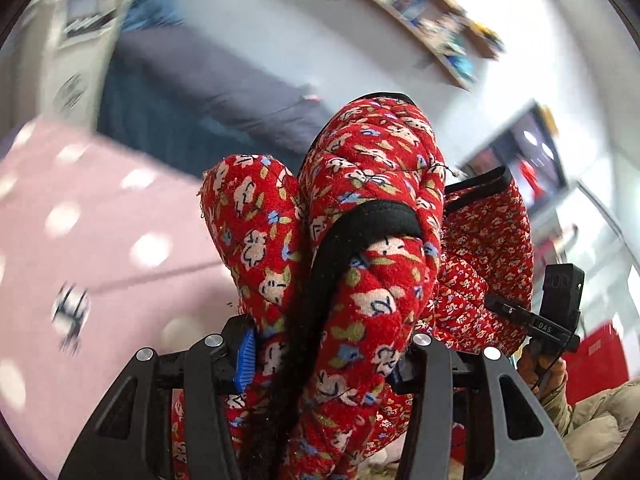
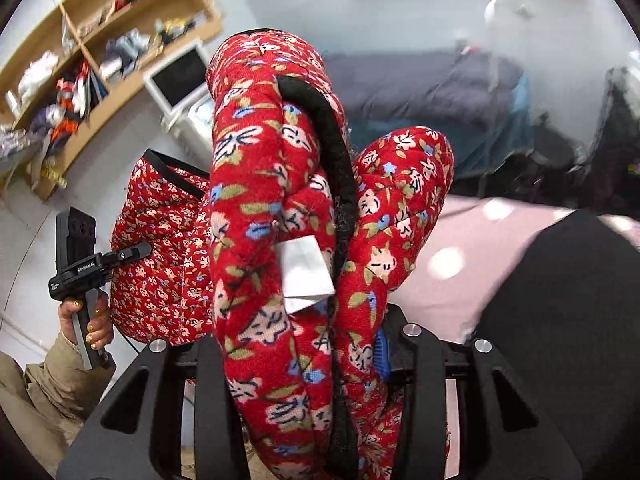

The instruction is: Fold large clothes

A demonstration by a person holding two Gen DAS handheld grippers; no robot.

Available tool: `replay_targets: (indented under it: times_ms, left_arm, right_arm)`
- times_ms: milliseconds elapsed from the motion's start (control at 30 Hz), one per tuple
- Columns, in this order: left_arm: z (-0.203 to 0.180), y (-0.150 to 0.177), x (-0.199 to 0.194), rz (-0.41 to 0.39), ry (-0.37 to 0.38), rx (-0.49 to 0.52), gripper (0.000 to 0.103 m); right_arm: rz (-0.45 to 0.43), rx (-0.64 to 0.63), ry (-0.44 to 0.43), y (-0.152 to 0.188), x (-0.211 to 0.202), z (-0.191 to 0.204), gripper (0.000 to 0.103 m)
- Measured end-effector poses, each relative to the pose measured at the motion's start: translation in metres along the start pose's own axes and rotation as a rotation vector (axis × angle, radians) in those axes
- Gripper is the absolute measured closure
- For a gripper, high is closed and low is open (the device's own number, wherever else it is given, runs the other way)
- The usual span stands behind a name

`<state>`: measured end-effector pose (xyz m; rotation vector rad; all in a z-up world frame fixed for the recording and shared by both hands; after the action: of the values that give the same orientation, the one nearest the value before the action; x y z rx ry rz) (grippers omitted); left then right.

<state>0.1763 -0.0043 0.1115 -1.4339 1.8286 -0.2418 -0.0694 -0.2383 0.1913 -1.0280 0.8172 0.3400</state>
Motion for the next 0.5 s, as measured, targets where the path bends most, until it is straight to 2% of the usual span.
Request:
replay_targets:
  times_ms: [133,200,300,367,433,467,500]
  left_arm:
    - [-0.091,-0.039,0.059,0.033,0.135,0.166,0.056]
    - [-0.141,-0.044,0.094,0.057,0.219,0.237,0.056]
    - [-0.223,-0.04,0.171,0.134,0.359,0.325,0.056]
    - [-0.254,-0.034,0.221,0.191,0.414,0.319,0.056]
    - [-0.279,-0.021,0.283,0.268,0.443,0.283,0.056]
    - [-0.286,-0.01,0.319,0.32,0.439,0.264,0.055]
    - [-0.288,0.0,0.347,0.36,0.421,0.247,0.054]
  right_arm:
    - [-0.162,0.107,0.135,-0.001,-0.102,-0.068,0.063]
    - [-0.231,0.179,0.222,0.008,-0.15,-0.106,0.063]
    - [-0.316,0.312,0.363,0.039,-0.218,-0.159,0.063]
    - [-0.349,0.431,0.471,0.069,-0.253,-0.204,0.061]
    - [-0.335,0.572,0.584,0.109,-0.271,-0.254,0.056]
    - [-0.329,0.642,0.616,0.126,-0.273,-0.274,0.049]
    - [-0.32,0.759,0.673,0.157,-0.275,-0.306,0.037]
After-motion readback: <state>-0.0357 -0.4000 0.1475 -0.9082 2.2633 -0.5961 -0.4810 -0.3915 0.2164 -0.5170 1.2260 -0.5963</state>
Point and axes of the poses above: each gripper's, at about its wrist camera, not at the fingertips, and x roughly the way its jaws point, z to its left, y to its underside, the point moved 6 cm from there along x, roughly the way its jaws point, and after that the axes turned 8 degrees about y, right-handed, at the moved point
